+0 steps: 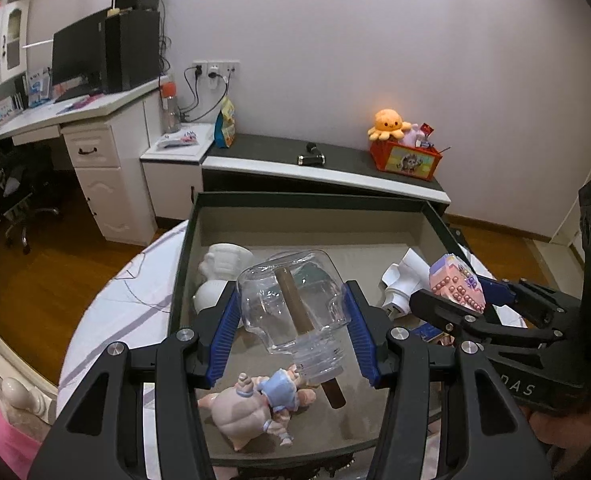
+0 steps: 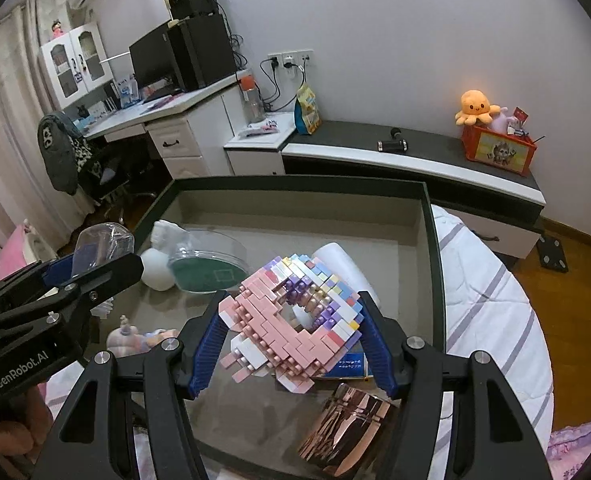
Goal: Organize rigid objects
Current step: 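Lower the clear bottle and pink block figure into the tray and open both grippers, then withdraw both tools from the tray back over the bed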
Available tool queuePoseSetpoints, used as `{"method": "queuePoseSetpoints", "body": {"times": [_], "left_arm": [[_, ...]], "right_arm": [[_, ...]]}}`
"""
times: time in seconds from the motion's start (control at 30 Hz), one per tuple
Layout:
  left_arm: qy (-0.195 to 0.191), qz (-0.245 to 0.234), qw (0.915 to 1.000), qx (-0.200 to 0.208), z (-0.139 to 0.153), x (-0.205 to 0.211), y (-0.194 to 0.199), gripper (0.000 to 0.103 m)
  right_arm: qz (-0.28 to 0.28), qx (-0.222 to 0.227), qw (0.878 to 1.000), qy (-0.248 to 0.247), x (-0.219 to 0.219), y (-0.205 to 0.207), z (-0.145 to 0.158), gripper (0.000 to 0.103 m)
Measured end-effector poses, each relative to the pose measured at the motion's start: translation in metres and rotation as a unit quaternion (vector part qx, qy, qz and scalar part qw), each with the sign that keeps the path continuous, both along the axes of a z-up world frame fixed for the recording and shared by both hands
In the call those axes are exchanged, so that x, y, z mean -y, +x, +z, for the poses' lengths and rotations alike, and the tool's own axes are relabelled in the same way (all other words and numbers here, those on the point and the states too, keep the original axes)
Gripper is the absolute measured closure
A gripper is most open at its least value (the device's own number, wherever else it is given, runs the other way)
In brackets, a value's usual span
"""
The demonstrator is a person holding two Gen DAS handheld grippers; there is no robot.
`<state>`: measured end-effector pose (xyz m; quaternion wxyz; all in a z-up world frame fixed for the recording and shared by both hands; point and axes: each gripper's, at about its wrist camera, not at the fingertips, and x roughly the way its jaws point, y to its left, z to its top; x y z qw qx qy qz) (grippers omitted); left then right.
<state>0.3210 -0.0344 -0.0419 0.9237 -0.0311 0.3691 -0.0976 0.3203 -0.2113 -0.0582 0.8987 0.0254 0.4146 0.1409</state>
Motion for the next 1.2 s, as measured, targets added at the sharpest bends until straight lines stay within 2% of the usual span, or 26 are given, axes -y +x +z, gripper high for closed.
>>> {"method": "queuePoseSetpoints", "body": {"times": [0.2,0.23,0.27,0.33,0.37,0.4,0.53,0.57,0.6,0.87,1.2], "left_arm": [[0.020,-0.002,0.9997,-0.013,-0.011,0.006,0.008,0.048],[0.028,-0.001,0.9995,-0.014,-0.012,0.007,0.009,0.044],[0.033,0.002,0.9994,-0.013,-0.013,0.007,0.009,0.035],[0.040,0.013,0.9991,-0.007,-0.012,0.004,0.008,0.019],[0.038,0.017,0.9991,-0.005,-0.011,0.002,0.008,0.008],[0.035,0.020,0.9992,0.001,-0.008,-0.001,0.005,0.002],[0.042,0.029,0.9985,0.017,0.002,-0.006,-0.008,0.000],[0.044,0.030,0.9984,0.020,0.005,-0.007,-0.011,0.000],[0.046,0.032,0.9981,0.025,0.009,-0.008,-0.016,0.000],[0.032,0.038,0.9972,0.055,0.036,-0.022,-0.065,0.000],[0.018,0.049,0.9957,0.077,0.061,-0.035,-0.124,0.000]], "right_arm": [[-0.001,-0.015,1.000,-0.010,0.000,0.003,-0.011,0.037],[-0.002,-0.017,1.000,-0.009,0.000,0.003,-0.012,0.034],[-0.006,-0.017,1.000,-0.008,0.002,0.003,-0.013,0.024],[-0.015,-0.018,1.000,-0.006,0.006,0.003,-0.014,0.022],[-0.020,-0.022,1.000,0.003,0.010,0.002,-0.014,0.019],[-0.023,-0.023,0.999,0.006,0.011,0.002,-0.014,0.018],[-0.044,-0.015,0.999,0.018,0.018,-0.004,-0.008,0.015],[-0.050,-0.011,0.998,0.029,0.022,-0.008,-0.005,0.011],[-0.055,-0.008,0.998,0.036,0.023,-0.010,-0.003,0.000],[-0.080,0.029,0.995,0.050,0.026,-0.046,0.024,0.000],[-0.080,0.089,0.992,0.046,0.017,-0.106,0.066,0.000]]}}
